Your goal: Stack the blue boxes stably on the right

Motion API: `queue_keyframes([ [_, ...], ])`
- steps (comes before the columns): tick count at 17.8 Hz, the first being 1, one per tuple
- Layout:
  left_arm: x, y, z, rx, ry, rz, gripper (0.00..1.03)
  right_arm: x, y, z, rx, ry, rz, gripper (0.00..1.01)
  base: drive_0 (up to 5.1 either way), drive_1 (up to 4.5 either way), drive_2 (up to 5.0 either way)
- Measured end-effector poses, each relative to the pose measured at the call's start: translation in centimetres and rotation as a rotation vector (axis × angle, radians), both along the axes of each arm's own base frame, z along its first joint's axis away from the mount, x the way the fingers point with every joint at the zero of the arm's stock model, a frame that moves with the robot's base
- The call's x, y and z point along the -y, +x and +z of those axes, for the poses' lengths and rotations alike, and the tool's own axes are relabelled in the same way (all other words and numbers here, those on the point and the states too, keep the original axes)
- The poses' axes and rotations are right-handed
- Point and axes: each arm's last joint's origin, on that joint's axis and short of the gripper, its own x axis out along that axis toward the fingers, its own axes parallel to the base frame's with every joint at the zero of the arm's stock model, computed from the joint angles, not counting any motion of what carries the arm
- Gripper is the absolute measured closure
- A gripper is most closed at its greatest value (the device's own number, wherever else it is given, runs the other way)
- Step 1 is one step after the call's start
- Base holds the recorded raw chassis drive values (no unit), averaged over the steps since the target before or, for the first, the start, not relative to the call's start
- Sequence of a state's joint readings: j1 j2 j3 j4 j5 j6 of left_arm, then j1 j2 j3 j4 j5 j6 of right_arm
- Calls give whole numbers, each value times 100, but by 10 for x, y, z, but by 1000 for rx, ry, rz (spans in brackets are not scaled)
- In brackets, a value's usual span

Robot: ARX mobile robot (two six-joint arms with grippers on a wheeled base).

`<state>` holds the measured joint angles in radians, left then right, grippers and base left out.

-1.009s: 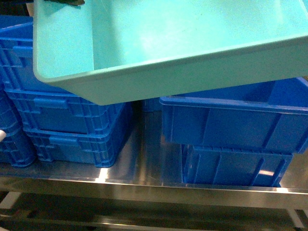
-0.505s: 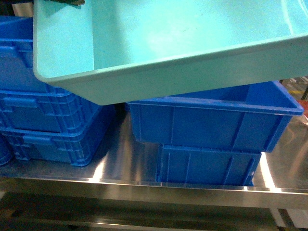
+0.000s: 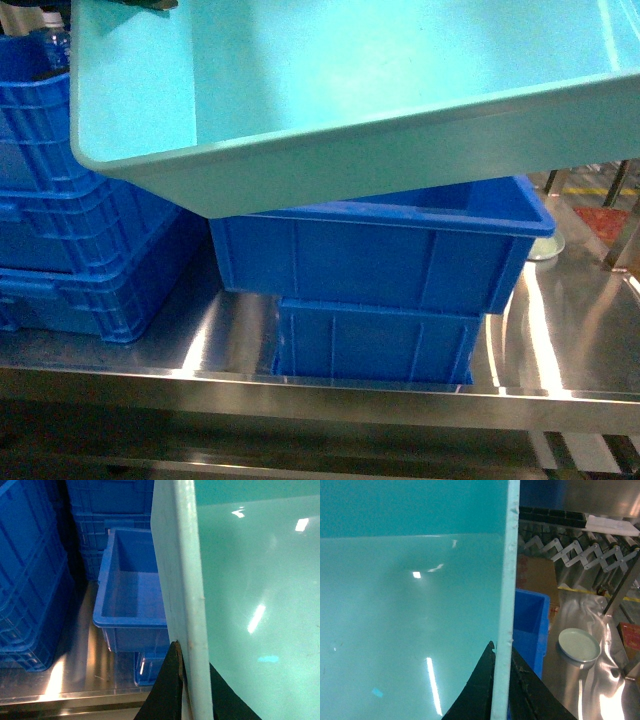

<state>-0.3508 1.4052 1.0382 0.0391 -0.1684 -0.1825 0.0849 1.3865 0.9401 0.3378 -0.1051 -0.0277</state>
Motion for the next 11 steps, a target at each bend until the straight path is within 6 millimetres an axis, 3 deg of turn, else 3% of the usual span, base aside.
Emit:
queue_keyframes([
  [1, 0, 0, 0, -3, 1, 0, 101, 0, 0, 0, -1, 0, 0, 94, 434, -220, -220],
  [9, 1, 0, 0, -1, 1, -1, 101, 2, 0, 0, 0, 1, -4, 94, -1, 11, -13],
  [11, 1, -1, 0, 0, 0, -2, 101, 2, 0, 0, 1, 1, -5, 94, 240, 204, -497],
])
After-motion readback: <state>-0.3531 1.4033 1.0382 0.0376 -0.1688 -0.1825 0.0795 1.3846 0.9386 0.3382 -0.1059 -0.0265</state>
